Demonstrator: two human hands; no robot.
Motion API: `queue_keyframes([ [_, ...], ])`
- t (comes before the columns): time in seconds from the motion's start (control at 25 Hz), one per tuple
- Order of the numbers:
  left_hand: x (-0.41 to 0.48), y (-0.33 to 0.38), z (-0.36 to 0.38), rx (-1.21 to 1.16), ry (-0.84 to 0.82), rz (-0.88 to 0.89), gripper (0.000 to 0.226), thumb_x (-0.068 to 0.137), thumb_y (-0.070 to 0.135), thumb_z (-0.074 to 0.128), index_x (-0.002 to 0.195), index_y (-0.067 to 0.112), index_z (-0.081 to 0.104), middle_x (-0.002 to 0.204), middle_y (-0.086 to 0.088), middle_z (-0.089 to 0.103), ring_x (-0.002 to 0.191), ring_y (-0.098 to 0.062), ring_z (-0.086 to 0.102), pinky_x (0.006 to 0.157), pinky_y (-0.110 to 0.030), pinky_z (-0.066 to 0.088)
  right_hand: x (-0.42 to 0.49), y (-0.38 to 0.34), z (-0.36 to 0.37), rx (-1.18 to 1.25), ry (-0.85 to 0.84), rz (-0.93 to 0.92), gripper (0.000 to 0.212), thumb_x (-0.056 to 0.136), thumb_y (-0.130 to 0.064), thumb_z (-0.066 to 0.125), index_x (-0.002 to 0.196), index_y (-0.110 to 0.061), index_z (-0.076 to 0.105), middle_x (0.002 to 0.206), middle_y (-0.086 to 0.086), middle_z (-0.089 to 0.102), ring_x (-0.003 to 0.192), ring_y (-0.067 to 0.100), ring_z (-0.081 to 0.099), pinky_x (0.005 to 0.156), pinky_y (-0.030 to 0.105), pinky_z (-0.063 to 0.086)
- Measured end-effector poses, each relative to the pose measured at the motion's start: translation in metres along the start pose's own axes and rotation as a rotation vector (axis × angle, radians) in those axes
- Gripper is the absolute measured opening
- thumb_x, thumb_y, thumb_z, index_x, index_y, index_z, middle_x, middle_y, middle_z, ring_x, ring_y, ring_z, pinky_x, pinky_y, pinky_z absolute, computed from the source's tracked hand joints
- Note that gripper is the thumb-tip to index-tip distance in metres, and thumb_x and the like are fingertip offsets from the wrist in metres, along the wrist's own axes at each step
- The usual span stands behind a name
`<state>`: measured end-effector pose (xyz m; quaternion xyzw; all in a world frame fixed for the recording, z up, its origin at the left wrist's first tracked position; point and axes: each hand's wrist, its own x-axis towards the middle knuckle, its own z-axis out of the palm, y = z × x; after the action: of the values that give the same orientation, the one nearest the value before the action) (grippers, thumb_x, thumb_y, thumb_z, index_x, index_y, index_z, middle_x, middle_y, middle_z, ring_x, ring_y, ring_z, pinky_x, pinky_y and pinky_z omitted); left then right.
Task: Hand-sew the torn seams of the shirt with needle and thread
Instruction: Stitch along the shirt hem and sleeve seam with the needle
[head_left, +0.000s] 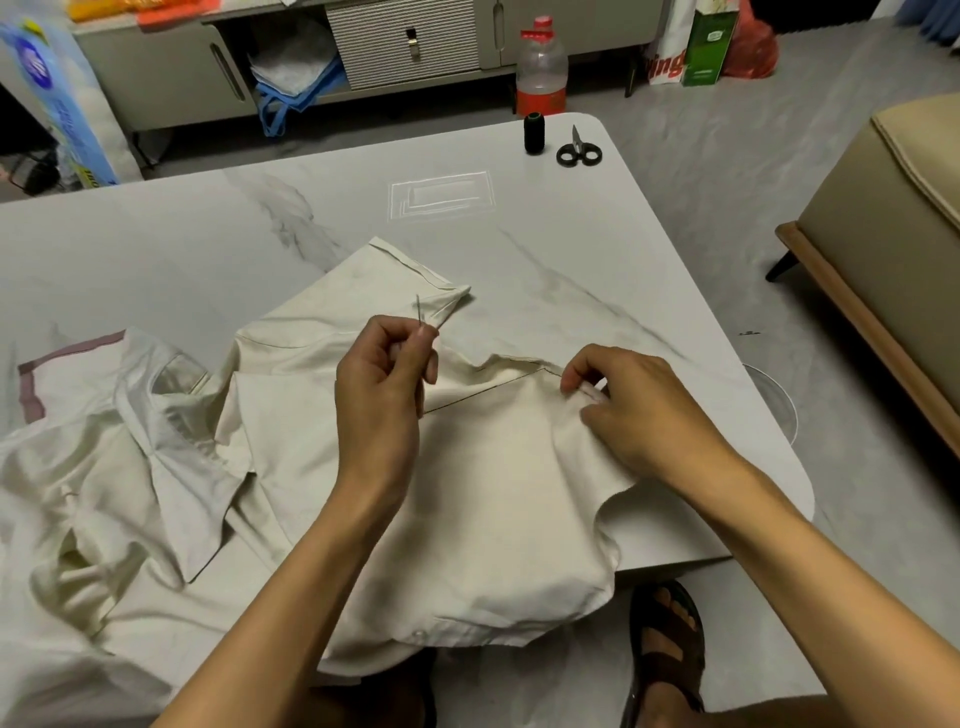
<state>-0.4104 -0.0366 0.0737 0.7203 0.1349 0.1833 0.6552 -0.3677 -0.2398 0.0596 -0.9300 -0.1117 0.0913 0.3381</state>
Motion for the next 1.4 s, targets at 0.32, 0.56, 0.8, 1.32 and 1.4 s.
queue_keyframes([
  [0.32, 0.004, -0.020, -0.041, 1.004, 0.000, 0.225, 0.013, 0.102, 0.022, 0.054, 0.091, 0.013, 0.055, 0.065, -0.002, 0.058, 0.065, -0.034, 0.052, 0.057, -0.039, 0.037, 0.007, -0.002, -0.001, -0.276, 0.209, -0.042, 0.041, 0.081, 0.007, 0.053, 0.092, -0.031, 0.062, 0.098, -0.008, 0.060, 0.095, 0.020, 0.054, 0.067, 0.031, 0.031],
  [0.56, 0.003, -0.013, -0.040, 0.434, -0.183, -0.014, 0.017, 0.096, 0.015, 0.062, 0.079, 0.016, 0.063, 0.058, 0.003, 0.058, 0.048, -0.011, 0.038, 0.048, -0.023, 0.029, 0.017, -0.001, 0.010, -0.276, 0.325, -0.081, 0.037, 0.084, 0.008, 0.054, 0.097, -0.023, 0.070, 0.098, -0.004, 0.066, 0.094, 0.023, 0.059, 0.070, 0.028, 0.030],
  [0.8, -0.005, -0.002, -0.019, -0.123, -0.302, -0.298, 0.004, 0.096, 0.015, 0.062, 0.093, 0.015, 0.059, 0.064, -0.001, 0.055, 0.049, -0.012, 0.023, 0.049, -0.025, 0.019, 0.007, -0.021, 0.018, -0.032, 0.391, -0.229, 0.011, 0.086, -0.015, 0.069, 0.093, -0.021, 0.076, 0.099, -0.004, 0.067, 0.093, 0.017, 0.059, 0.084, 0.027, 0.038],
  [1.32, -0.009, -0.001, 0.023, -0.449, -0.481, -0.539, 0.018, 0.083, 0.020, 0.064, 0.090, 0.007, 0.054, 0.062, -0.001, 0.055, 0.042, -0.003, 0.022, 0.039, -0.015, 0.018, -0.014, -0.035, 0.024, 1.159, -0.102, 0.145, 0.011, 0.081, -0.025, 0.068, 0.084, -0.018, 0.076, 0.071, -0.001, 0.065, 0.084, 0.013, 0.056, 0.087, 0.030, 0.042],
  [1.4, -0.007, 0.003, 0.021, -0.375, -0.535, -0.506, 0.017, 0.086, 0.024, 0.063, 0.090, 0.010, 0.054, 0.066, -0.004, 0.060, 0.044, -0.006, 0.025, 0.041, -0.016, 0.023, -0.015, -0.034, 0.022, 1.140, -0.071, 0.107, 0.012, 0.090, -0.020, 0.063, 0.085, -0.013, 0.072, 0.072, 0.002, 0.064, 0.084, 0.014, 0.059, 0.093, 0.033, 0.045],
])
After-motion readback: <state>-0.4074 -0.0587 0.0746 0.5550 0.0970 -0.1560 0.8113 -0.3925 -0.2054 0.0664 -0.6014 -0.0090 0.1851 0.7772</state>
